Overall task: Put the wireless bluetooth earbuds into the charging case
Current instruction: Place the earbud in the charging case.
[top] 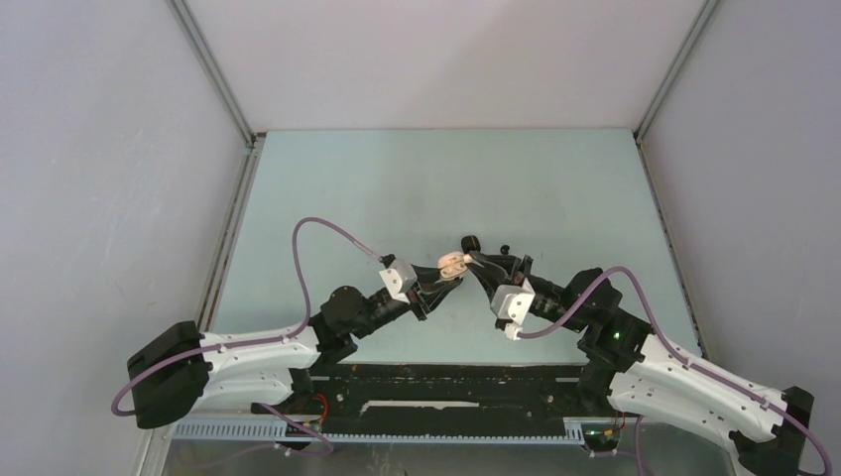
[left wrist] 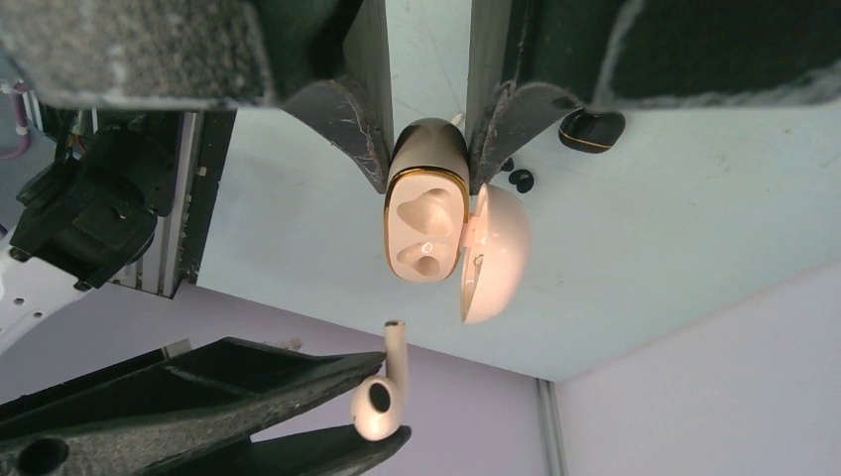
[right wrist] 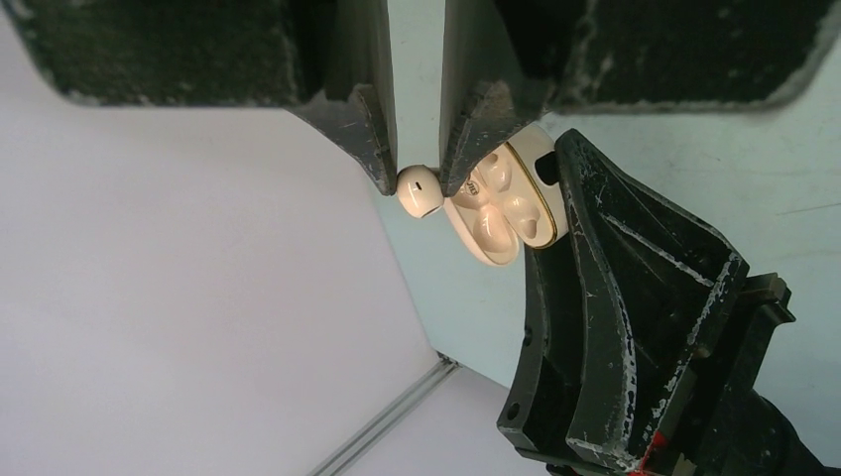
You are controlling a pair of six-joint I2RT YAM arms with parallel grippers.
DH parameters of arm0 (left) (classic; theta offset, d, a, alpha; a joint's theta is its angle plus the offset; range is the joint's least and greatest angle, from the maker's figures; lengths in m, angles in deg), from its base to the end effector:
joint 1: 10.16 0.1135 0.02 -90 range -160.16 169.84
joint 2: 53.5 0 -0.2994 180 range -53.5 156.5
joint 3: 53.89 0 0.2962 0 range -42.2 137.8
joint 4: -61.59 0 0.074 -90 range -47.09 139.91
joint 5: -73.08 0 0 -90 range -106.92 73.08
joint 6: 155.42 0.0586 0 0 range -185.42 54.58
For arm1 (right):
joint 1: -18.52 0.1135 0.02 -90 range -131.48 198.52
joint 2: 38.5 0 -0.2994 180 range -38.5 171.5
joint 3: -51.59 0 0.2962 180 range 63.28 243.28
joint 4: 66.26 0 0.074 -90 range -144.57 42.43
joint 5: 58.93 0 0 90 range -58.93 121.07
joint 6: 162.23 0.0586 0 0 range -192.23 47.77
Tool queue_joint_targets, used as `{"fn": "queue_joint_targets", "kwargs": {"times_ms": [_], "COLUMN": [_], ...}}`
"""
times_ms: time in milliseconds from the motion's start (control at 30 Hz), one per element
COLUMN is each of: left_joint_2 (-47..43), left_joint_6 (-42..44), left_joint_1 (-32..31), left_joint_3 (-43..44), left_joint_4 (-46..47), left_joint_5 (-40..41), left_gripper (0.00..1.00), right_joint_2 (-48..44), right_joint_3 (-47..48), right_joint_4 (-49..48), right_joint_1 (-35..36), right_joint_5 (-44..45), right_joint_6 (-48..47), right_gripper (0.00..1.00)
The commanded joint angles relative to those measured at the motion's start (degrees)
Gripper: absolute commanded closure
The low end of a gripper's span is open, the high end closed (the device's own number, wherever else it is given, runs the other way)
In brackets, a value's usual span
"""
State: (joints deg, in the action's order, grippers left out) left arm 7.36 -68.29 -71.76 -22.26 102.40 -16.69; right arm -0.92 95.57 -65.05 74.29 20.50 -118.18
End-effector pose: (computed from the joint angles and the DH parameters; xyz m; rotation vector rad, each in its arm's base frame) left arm 0.1251 -0.2309 0.2570 0.6995 1.2503 -0.9342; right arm 0.1082 0.1781 0.3410 -1.2427 0.8180 0.2751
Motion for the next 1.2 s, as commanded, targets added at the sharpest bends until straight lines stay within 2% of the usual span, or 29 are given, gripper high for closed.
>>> {"fn": "queue_joint_targets", "kwargs": {"times_ms": [0,1167], "left_joint_2": [0.3,0.0], "left_joint_6": [1.7,0.5], "left_joint_1": [-0.3,-0.3], "left_joint_3": [2.4,0.1], "left_joint_4": [1.7,5.9], "left_joint_5": [-2.7,-2.7], "left_gripper": [1.00,1.00], "right_joint_2": [0.7,0.9], "right_joint_3": [0.1,0.1], "right_joint_4": [-1.9,3.6], "right_joint_1": [0.3,0.4], "right_joint_5": [-1.3,-1.4], "right_joint_6": [-1.5,-8.7], "right_gripper": [1.00,1.00]}}
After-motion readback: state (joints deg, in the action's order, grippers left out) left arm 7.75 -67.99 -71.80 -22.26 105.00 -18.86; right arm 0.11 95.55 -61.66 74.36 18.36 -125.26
